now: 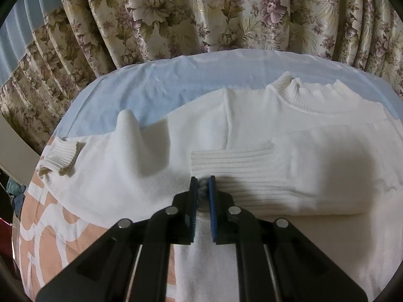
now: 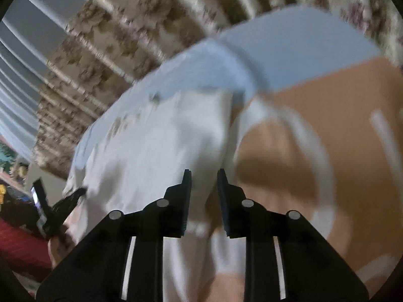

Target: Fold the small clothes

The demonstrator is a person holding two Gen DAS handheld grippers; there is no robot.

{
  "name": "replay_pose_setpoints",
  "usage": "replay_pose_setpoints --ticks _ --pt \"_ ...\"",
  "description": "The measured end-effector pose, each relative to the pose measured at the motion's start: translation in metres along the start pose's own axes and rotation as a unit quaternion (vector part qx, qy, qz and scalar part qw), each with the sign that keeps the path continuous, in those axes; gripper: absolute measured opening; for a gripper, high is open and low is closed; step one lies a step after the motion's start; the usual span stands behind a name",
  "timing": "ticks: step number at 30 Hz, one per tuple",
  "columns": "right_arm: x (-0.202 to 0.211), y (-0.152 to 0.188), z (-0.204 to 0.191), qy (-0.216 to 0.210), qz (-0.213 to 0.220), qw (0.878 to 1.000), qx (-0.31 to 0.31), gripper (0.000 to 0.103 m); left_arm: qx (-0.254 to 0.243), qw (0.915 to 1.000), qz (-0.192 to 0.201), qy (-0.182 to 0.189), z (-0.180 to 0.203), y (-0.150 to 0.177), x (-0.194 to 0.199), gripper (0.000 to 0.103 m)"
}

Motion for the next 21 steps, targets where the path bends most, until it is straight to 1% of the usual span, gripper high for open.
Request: replay_pose_setpoints --ticks 1,3,6,8,9,10,11,12,13,14,16,18,19,20,21 --pt "-0.002 0.005 -0.001 -0.005 -0.007 1.0 -0.003 0.024 -0.001 1.0 0.0 -0.001 0.0 0.0 0.0 0.009" --pt "-0.008 0.013 -0.002 0.0 -0.015 1.0 -0.006 0.025 0.001 1.0 -0.001 0.001 0.0 -0.001 0.0 0.009" --pt "-0.007 0.015 -0.009 0.029 -0.003 0.999 0.017 0.014 0.003 1.0 -0.001 0.003 0.0 0.0 0.0 0.009" --pt "0.0 0.013 -0.013 0.072 0.019 0.996 0.039 0.011 0.005 1.0 -0.001 0.008 -0.001 0.0 0.001 0.009" --pt "0.004 0.011 -0.011 0.078 0.031 0.996 0.043 0.011 0.008 0.9999 -0.001 0.011 -0.002 0.0 0.002 0.009" --pt "0.009 0.01 -0.008 0.087 0.044 0.994 0.043 0.001 0.011 0.9998 -0.001 0.017 -0.003 0.0 0.003 0.009" --pt "0.013 0.008 -0.003 0.092 0.047 0.994 0.044 0.002 0.013 0.9996 -0.003 0.024 -0.004 0.001 0.003 0.009" --pt "0.013 0.007 0.003 0.086 0.042 0.995 0.036 0.0 0.013 0.9996 -0.006 0.023 -0.006 0.002 0.001 0.009" --pt "0.013 0.007 0.009 0.102 0.042 0.993 0.034 0.0 0.009 0.9997 -0.007 0.022 -0.006 0.004 -0.002 0.009" --pt "0.013 0.006 0.015 0.107 0.04 0.993 0.033 0.0 0.006 0.9997 -0.005 0.023 -0.006 0.005 -0.002 0.009" --pt "0.014 0.008 0.024 0.096 0.035 0.995 0.02 0.001 -0.003 0.9998 -0.004 0.019 -0.003 0.005 -0.002 0.009" --pt "0.017 0.011 0.021 0.098 0.039 0.994 0.028 0.001 -0.011 0.9999 -0.004 0.011 -0.001 0.005 -0.001 0.01" --pt "0.019 0.012 0.019 0.093 0.04 0.994 0.028 0.001 -0.01 0.9999 -0.005 0.007 -0.001 0.005 -0.001 0.013" --pt "0.019 0.011 0.014 0.087 0.042 0.995 0.03 0.001 -0.006 0.9999 -0.008 0.008 -0.002 0.005 0.0 0.014" --pt "0.022 0.01 0.004 0.083 0.048 0.995 0.039 0.001 -0.003 0.9999 -0.01 0.011 -0.004 0.005 0.002 0.019"
Point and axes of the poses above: each gripper's, at about its wrist camera, not at the fingertips, and x roughly against the way its jaws point, z to its right, y to its underside, the point moved 3 cm from there along -x, roughly the way its jaws point, and after that the axes turned 7 degrees about -z, right-handed, at the moved point
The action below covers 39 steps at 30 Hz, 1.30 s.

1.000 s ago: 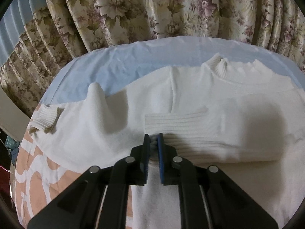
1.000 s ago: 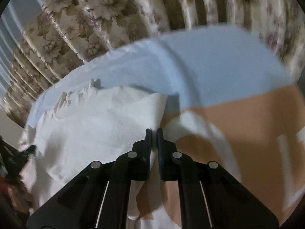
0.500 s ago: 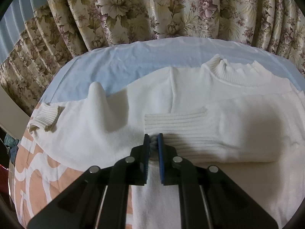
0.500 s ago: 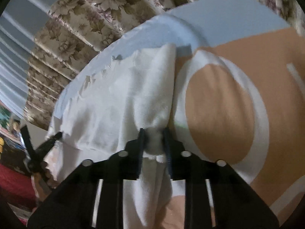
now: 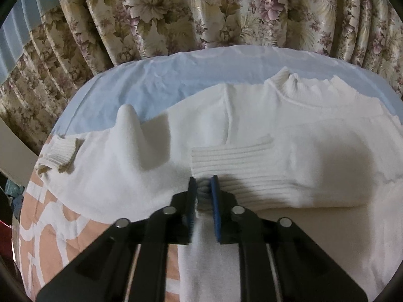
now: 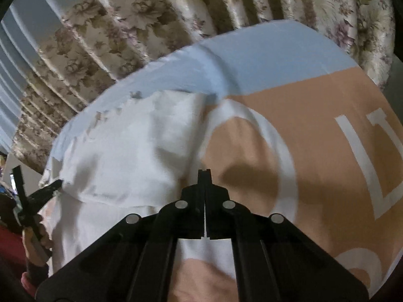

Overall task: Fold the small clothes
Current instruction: 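Open both grippers and move the left gripper to the other sleeve cuff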

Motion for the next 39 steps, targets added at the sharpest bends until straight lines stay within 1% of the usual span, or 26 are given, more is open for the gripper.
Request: replay_pose_setpoints --ticks 1,2,3,4,6,7,8,9,11,13,14,16,19,22,23,24,25,26,28,30,32,33,34,35,37,39 --pt "0.002 -0.002 -0.007 -0.003 0.003 1.0 0.008 0.001 0.004 1.0 0.0 0.002 -0.002 0.0 0.004 0.038" --pt "0.004 -0.005 -0.02 -0.01 0.008 1.0 0.024 0.003 0.009 0.9999 0.004 0.003 -0.006 -0.001 0.012 0.05" --pt "0.005 -0.009 -0.032 -0.009 0.011 0.999 0.033 0.004 0.011 0.9999 0.01 0.002 -0.008 -0.001 0.019 0.069" --pt "0.005 -0.013 -0.041 -0.008 0.013 0.999 0.043 0.006 0.012 0.9998 0.018 -0.001 -0.01 -0.002 0.027 0.072" --pt "0.0 -0.018 -0.065 -0.006 0.016 0.997 0.072 0.021 0.01 0.9992 0.036 -0.01 -0.007 -0.006 0.045 0.073" --pt "-0.003 -0.019 -0.075 0.001 0.021 0.996 0.084 0.034 0.008 0.9991 0.042 -0.008 -0.002 -0.009 0.05 0.073" --pt "-0.007 -0.021 -0.085 0.007 0.024 0.995 0.097 0.04 0.003 0.9989 0.047 0.002 0.008 -0.013 0.055 0.075" --pt "-0.014 -0.021 -0.099 0.011 0.025 0.993 0.113 0.04 -0.004 0.9988 0.047 0.01 0.019 -0.017 0.055 0.08" --pt "-0.029 -0.022 -0.12 0.006 0.022 0.991 0.135 0.042 -0.023 0.9986 0.045 0.014 0.046 -0.024 0.048 0.08" --pt "-0.053 -0.021 -0.139 0.011 0.007 0.988 0.156 0.042 -0.041 0.9978 0.041 0.033 0.073 -0.028 0.033 0.08" --pt "-0.063 -0.02 -0.146 0.013 -0.001 0.986 0.165 0.042 -0.049 0.9977 0.028 0.039 0.086 -0.029 0.02 0.08" --pt "-0.08 -0.015 -0.154 0.023 -0.013 0.983 0.183 0.042 -0.058 0.9976 0.01 0.037 0.096 -0.026 0.003 0.08" --pt "-0.09 -0.01 -0.15 0.057 -0.022 0.977 0.204 0.04 -0.053 0.9978 0.008 0.039 0.085 -0.02 -0.005 0.082" --pt "-0.08 -0.018 -0.123 0.081 -0.009 0.981 0.176 0.04 -0.032 0.9989 -0.001 0.035 0.062 -0.015 -0.007 0.083" --pt "-0.075 -0.02 -0.111 0.079 -0.008 0.984 0.16 0.037 -0.024 0.999 -0.005 0.036 0.053 -0.014 -0.008 0.083" --pt "-0.073 -0.021 -0.103 0.069 -0.009 0.986 0.151 0.031 -0.02 0.999 -0.007 0.04 0.047 -0.013 -0.008 0.084" --pt "-0.071 -0.022 -0.095 0.063 -0.011 0.988 0.141 0.02 -0.019 0.9989 -0.008 0.042 0.044 -0.012 -0.008 0.084" --pt "-0.07 -0.024 -0.092 0.064 -0.012 0.988 0.138 0.014 -0.022 0.9991 -0.007 0.035 0.044 -0.01 -0.006 0.084" --pt "-0.068 -0.023 -0.091 0.068 -0.015 0.988 0.137 0.015 -0.023 0.9994 -0.008 0.024 0.043 -0.009 -0.001 0.083" --pt "-0.064 -0.02 -0.098 0.076 -0.017 0.987 0.142 0.024 -0.013 0.9995 -0.013 0.024 0.038 -0.006 0.01 0.083" --pt "-0.058 -0.018 -0.106 0.067 -0.016 0.987 0.144 0.047 -0.001 0.9996 -0.007 0.028 0.029 -0.006 0.024 0.084" --pt "-0.052 -0.017 -0.111 0.056 -0.012 0.988 0.144 0.051 0.002 0.9996 -0.004 0.027 0.025 -0.006 0.028 0.087" --pt "-0.049 -0.016 -0.116 0.045 -0.009 0.989 0.144 0.059 0.007 0.9997 0.001 0.024 0.018 -0.005 0.035 0.094" --pt "-0.045 -0.015 -0.121 0.035 -0.007 0.989 0.143 0.067 0.015 0.9997 0.01 0.017 0.007 -0.004 0.042 0.095" --pt "-0.041 -0.012 -0.133 0.018 -0.003 0.989 0.144 0.075 0.024 0.9995 0.017 0.008 -0.012 -0.003 0.047 0.095" --pt "-0.04 -0.009 -0.147 0.006 -0.003 0.988 0.154 0.078 0.03 0.9994 0.018 -0.004 -0.03 -0.002 0.046 0.095"
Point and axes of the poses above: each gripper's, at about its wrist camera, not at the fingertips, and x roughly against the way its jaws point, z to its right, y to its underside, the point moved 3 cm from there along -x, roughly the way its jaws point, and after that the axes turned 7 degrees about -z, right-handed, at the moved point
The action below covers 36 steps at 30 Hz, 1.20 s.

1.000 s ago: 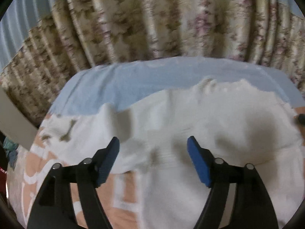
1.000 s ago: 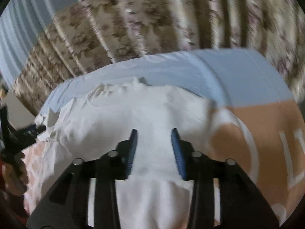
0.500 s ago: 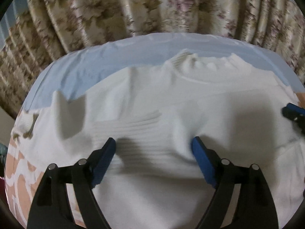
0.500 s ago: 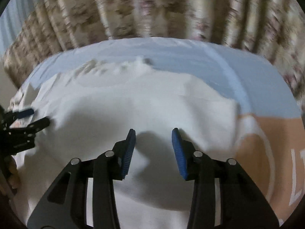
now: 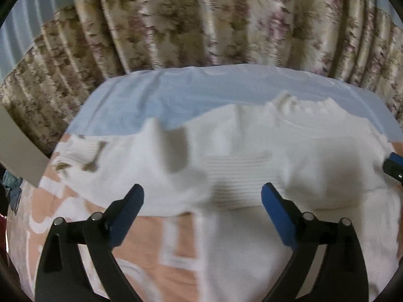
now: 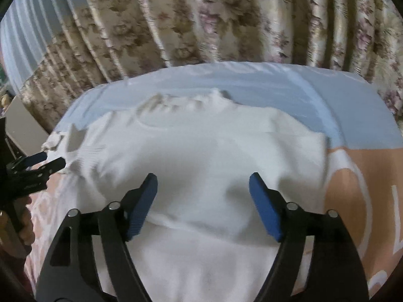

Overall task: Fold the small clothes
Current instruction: 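Open both grippers and move the left gripper to the other sleeve cuff, then grasp the ribbed cuff of the other sleeve with the left gripper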

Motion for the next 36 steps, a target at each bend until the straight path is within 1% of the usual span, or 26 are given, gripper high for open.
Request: replay_pose_setpoints --ticks 2,4,9,12,14,18,21,23,24,25,26,27,28,30,32,33,34,36 --pt "-0.001 0.0 -0.017 0.003 0.002 1.0 0.018 0.087 0.006 0.9999 0.002 -0.014 -0.018 0.002 -0.003 0.095" --pt "-0.003 0.001 -0.029 0.008 0.0 1.0 0.029 0.093 0.012 0.9997 0.002 -0.02 -0.037 0.002 -0.007 0.095" --pt "-0.012 0.0 -0.058 0.014 0.006 0.999 0.046 0.095 0.014 0.9996 0.002 -0.023 -0.079 0.002 -0.021 0.095" --pt "-0.02 -0.004 -0.068 0.011 0.008 0.999 0.039 0.095 0.026 0.9997 0.001 -0.003 -0.105 0.0 -0.029 0.095" --pt "-0.026 -0.007 -0.073 0.015 0.006 0.999 0.036 0.095 0.029 0.9995 0.007 0.004 -0.119 -0.001 -0.031 0.095" --pt "-0.034 -0.01 -0.076 0.014 -0.001 0.999 0.035 0.095 0.016 0.9991 0.039 0.006 -0.147 -0.006 -0.031 0.094" --pt "-0.041 -0.012 -0.077 0.014 -0.007 1.0 0.027 0.095 0.01 0.9989 0.045 0.007 -0.163 -0.008 -0.04 0.094" --pt "-0.045 -0.012 -0.077 0.009 -0.009 1.0 0.02 0.095 0.013 0.9992 0.036 0.014 -0.172 -0.009 -0.049 0.084" --pt "-0.048 -0.012 -0.077 0.006 -0.01 1.0 0.015 0.095 0.012 0.9993 0.03 0.02 -0.174 -0.01 -0.052 0.073" --pt "-0.05 -0.013 -0.076 0.007 -0.011 1.0 0.013 0.095 0.011 0.9995 0.022 0.02 -0.175 -0.01 -0.058 0.06" --pt "-0.052 -0.013 -0.077 0.012 -0.014 1.0 0.014 0.095 0.007 0.9998 0.013 0.014 -0.175 -0.011 -0.064 0.052" --pt "-0.055 -0.013 -0.077 0.02 -0.018 0.999 0.017 0.095 0.004 1.0 -0.002 0.006 -0.174 -0.011 -0.072 0.038" --pt "-0.057 -0.014 -0.078 0.027 -0.021 0.999 0.021 0.095 0.0 0.9999 -0.015 -0.006 -0.172 -0.011 -0.079 0.034" --pt "-0.057 -0.016 -0.077 0.038 -0.021 0.999 0.026 0.095 -0.005 0.9998 -0.009 -0.017 -0.169 -0.01 -0.081 0.034" --pt "-0.055 -0.017 -0.076 0.037 -0.019 0.999 0.026 0.095 -0.012 0.9996 -0.008 -0.024 -0.166 -0.009 -0.081 0.024" --pt "-0.055 -0.018 -0.075 0.039 -0.018 0.999 0.026 0.095 -0.011 0.9996 -0.009 -0.026 -0.168 -0.008 -0.082 0.013" --pt "-0.054 -0.019 -0.074 0.04 -0.018 0.999 0.026 0.095 -0.009 0.9997 -0.011 -0.02 -0.168 -0.01 -0.081 0.007" --pt "-0.053 -0.02 -0.072 0.038 -0.018 0.999 0.022 0.095 -0.005 0.9998 -0.015 -0.01 -0.169 -0.01 -0.078 0.005"
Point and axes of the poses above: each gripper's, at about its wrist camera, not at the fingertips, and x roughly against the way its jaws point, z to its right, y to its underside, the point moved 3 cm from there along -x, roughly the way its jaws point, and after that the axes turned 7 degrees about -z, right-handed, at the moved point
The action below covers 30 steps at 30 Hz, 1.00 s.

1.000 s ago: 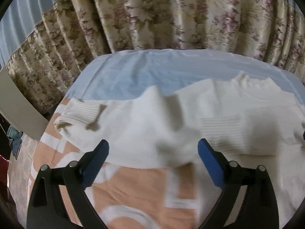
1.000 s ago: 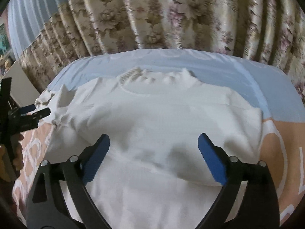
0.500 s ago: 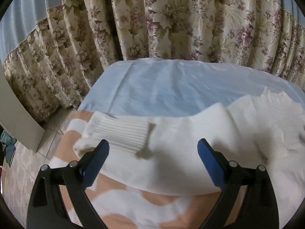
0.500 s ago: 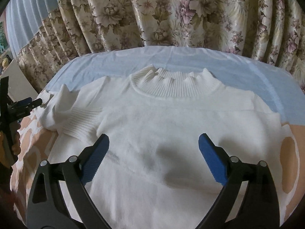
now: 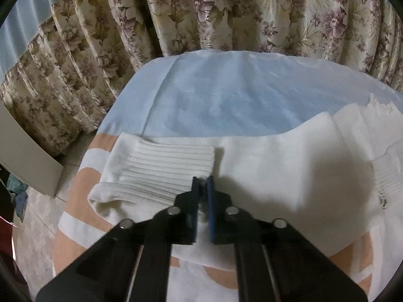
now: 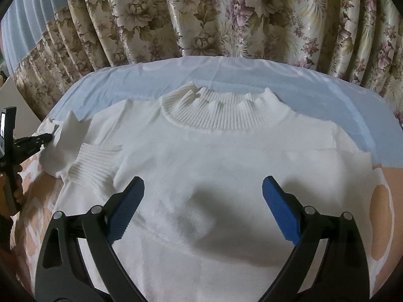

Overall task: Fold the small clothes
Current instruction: 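Grasp the ribbed cuff of the other sleeve with the left gripper, then fold the held sleeve across the sweater body with the left gripper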

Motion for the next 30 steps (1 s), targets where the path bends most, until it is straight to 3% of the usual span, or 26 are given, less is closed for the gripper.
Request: replay_pose_setpoints --ticks 6,11,16,18,24,27,30 --pt "0.005 -0.001 0.004 -0.01 0.007 1.0 -0.01 0.095 0.031 0.9988 0.003 0.037 0.001 -0.003 0.022 0.004" --pt "0.012 0.0 0.011 -0.013 0.016 1.0 -0.018 0.095 0.033 0.9953 0.035 0.085 0.036 -0.009 0.063 0.004" --pt "0.013 0.002 0.024 -0.019 0.014 0.999 -0.034 0.095 0.021 0.9869 0.03 0.157 0.109 -0.012 0.077 0.004" --pt "0.014 0.003 0.029 -0.02 0.014 0.999 -0.037 0.095 0.026 0.9798 0.017 0.197 0.142 -0.012 0.076 0.004" --pt "0.013 0.003 0.042 -0.019 0.008 0.999 -0.039 0.094 0.014 0.9662 0.011 0.257 0.224 -0.016 0.088 0.004" --pt "0.014 0.004 0.045 0.007 0.01 1.0 -0.025 0.094 -0.012 0.9756 0.017 0.219 0.254 -0.013 0.087 0.004" --pt "0.014 0.006 0.048 0.039 0.01 0.999 -0.008 0.093 -0.02 0.9788 0.0 0.204 0.265 -0.01 0.073 0.004"
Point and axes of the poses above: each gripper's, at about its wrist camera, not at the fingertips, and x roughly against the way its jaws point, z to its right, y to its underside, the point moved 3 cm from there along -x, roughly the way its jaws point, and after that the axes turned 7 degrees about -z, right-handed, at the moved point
